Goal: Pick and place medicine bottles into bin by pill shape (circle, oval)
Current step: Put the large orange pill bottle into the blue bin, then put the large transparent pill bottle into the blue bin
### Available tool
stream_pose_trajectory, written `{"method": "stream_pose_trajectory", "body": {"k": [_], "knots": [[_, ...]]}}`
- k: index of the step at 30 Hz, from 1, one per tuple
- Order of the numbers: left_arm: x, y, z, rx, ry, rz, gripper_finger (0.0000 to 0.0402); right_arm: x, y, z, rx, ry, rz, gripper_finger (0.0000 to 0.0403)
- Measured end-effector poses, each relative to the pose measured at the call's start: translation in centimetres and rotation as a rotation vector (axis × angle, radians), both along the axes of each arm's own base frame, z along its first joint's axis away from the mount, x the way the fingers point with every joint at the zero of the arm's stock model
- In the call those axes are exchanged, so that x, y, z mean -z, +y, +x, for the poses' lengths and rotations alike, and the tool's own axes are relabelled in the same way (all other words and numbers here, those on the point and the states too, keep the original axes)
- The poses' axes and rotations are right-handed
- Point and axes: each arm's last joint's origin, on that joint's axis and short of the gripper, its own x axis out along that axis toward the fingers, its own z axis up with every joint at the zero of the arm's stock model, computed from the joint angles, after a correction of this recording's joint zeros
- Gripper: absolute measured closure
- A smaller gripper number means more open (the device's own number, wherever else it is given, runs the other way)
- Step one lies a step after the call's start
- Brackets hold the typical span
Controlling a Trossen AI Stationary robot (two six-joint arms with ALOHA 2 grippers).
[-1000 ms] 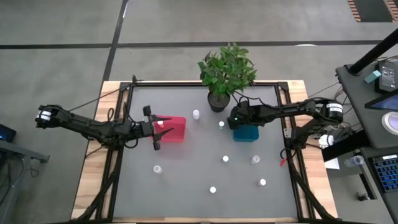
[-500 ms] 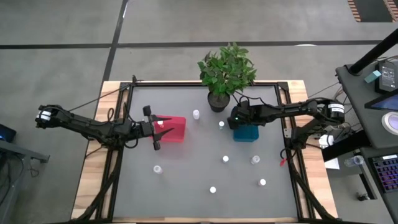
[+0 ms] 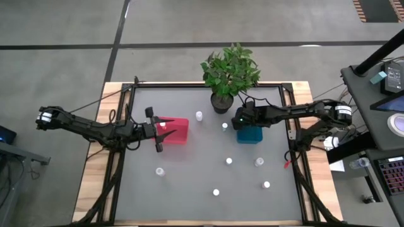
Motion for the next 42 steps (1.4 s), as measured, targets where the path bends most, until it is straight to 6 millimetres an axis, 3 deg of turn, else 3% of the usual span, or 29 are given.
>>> {"method": "stream_pose_trajectory", "body": {"k": [5, 12, 18, 23, 32, 42], "knots": [[0.0, 0.0, 0.0, 0.000, 0.000, 0.000, 0.0230, -2.4, 0.3, -0.9, -0.010, -0.095, -0.015, 0.0097], [0.0, 0.0, 0.0, 0.000, 0.000, 0.000, 0.0230, -5.9, 2.0, -2.3, -0.116, -0.224, -0.067, 0.0111], [0.0, 0.0, 0.0, 0.001, -0.004, -0.014, 0.0230, -8.4, 4.9, -3.5, -0.314, -0.309, -0.116, 0.0132], [-0.2, -0.2, 0.0, 0.027, -0.053, -0.175, 0.0230, -9.8, 7.6, -4.4, -0.549, -0.330, -0.193, 0.0150], [-0.7, -2.4, 0.6, 0.218, -0.144, -0.556, 0.0230, -9.5, 11.9, -3.9, -0.947, -0.423, -0.497, 0.0170], [-1.8, -5.8, 3.3, 0.346, -0.160, -0.726, 0.0230, -7.8, 13.5, -5.2, -1.120, -0.590, -0.752, 0.0172]]}}
